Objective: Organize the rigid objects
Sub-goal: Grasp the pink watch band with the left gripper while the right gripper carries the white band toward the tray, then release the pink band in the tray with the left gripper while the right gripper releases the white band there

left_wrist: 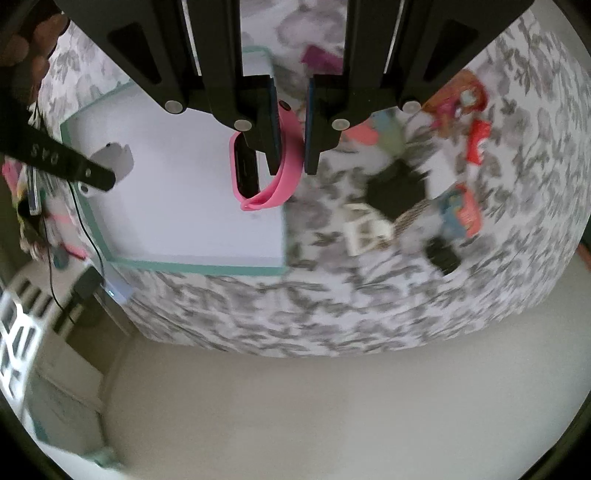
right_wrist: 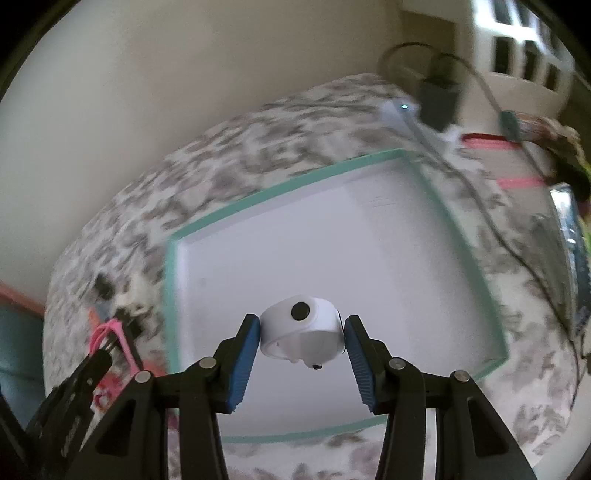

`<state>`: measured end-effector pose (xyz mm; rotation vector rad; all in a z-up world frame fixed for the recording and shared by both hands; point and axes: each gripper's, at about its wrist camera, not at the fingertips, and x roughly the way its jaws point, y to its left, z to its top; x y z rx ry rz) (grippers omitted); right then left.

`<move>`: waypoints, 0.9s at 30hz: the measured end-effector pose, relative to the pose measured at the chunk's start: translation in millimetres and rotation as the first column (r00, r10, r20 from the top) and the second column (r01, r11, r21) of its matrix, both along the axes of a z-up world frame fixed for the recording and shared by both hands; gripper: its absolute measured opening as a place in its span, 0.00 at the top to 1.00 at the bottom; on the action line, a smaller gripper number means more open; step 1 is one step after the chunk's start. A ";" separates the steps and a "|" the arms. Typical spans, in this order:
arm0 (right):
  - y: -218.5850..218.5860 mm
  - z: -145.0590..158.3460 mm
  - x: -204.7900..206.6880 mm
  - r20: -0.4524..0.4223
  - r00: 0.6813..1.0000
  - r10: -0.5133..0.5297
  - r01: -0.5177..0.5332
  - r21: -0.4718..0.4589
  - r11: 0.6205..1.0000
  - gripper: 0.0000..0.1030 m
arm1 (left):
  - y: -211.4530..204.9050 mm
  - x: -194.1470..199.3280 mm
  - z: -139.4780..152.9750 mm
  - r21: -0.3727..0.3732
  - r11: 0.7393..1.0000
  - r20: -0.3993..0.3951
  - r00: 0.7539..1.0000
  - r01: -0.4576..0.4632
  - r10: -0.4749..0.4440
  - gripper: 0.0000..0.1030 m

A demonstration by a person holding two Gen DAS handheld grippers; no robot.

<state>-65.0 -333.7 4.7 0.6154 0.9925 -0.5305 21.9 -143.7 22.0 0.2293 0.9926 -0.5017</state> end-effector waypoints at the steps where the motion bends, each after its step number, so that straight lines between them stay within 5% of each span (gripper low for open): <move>1: -6.1 0.2 -4.0 -0.004 1.000 -0.023 0.023 -0.012 1.000 0.51 | -7.7 -2.6 -1.4 0.007 1.000 0.003 1.000 0.022 -0.022 0.88; 9: -27.7 -2.1 -14.7 -0.039 0.996 -0.081 0.077 -0.105 0.991 0.51 | -59.2 -14.6 -24.0 0.043 0.990 -0.019 0.991 0.131 -0.130 0.88; 19: -43.0 -22.6 -17.4 -0.098 0.990 -0.101 0.091 -0.101 0.991 0.51 | -77.7 -13.4 -47.8 0.077 0.986 -0.073 0.987 0.149 -0.143 0.86; 20: -43.7 -23.1 -17.9 -0.092 0.991 -0.102 0.093 -0.097 0.991 0.51 | -77.5 -13.1 -48.7 0.081 0.986 -0.078 0.987 0.146 -0.140 0.84; 22: -43.9 -22.4 -17.6 -0.095 0.990 -0.101 0.091 -0.107 0.990 0.51 | -76.6 -11.9 -49.1 0.085 0.987 -0.080 0.988 0.140 -0.133 0.52; 24: -43.2 -22.8 -17.9 -0.099 0.990 -0.100 0.089 -0.111 0.990 0.50 | -75.4 -10.7 -48.3 0.077 0.988 -0.085 0.989 0.131 -0.124 0.35; 27: -43.4 -22.0 -18.2 -0.099 0.990 -0.101 0.089 -0.111 0.990 0.50 | -72.5 -8.8 -45.1 0.065 0.991 -0.092 0.990 0.114 -0.108 0.35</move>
